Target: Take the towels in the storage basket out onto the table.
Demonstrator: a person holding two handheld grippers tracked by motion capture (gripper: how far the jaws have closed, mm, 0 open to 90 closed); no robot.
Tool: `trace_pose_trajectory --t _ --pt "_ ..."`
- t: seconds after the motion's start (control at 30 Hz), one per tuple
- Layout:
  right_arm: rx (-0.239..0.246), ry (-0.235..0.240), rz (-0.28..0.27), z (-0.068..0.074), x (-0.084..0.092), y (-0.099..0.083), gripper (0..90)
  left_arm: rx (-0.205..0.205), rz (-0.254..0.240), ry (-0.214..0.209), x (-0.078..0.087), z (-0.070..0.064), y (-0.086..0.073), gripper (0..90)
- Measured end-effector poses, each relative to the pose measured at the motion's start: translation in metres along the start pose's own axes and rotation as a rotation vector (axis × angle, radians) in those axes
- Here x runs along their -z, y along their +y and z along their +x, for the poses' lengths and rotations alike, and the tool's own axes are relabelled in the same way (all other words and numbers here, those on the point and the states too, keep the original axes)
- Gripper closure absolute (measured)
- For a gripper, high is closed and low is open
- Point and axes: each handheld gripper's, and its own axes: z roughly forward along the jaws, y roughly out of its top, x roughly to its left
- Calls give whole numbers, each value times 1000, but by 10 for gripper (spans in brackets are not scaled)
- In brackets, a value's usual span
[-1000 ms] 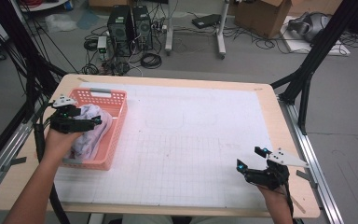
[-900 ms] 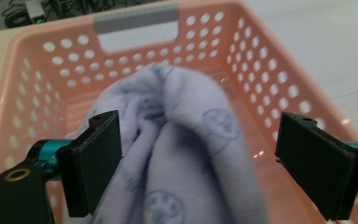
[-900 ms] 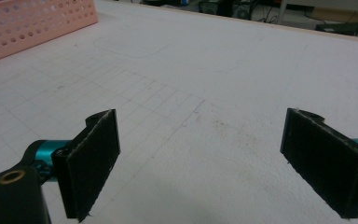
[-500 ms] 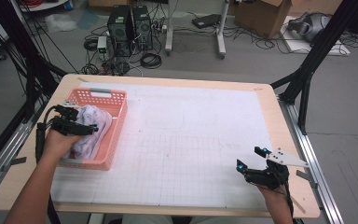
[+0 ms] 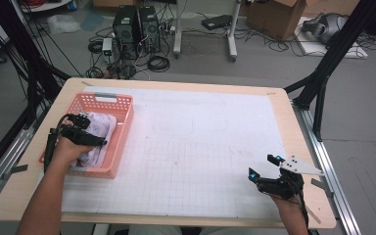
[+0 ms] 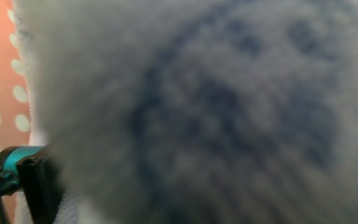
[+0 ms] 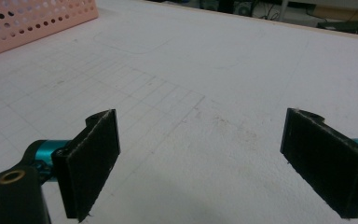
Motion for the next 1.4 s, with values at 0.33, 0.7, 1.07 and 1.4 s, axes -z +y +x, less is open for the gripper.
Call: trace_pose_trajectory --t 0.33,0.7,1.07,1.4 --pt "4 -1 4 0 1 -1 104 -7 0 73 5 0 0 246" --pt "-2 -8 2 -2 2 0 104 105 -75 11 17 9 -1 481" --pt "-13 -14 -3 -3 4 0 104 167 -233 -95 31 15 -4 501" --pt "-11 -16 -1 -3 3 0 104 177 -407 -147 48 14 -8 502"
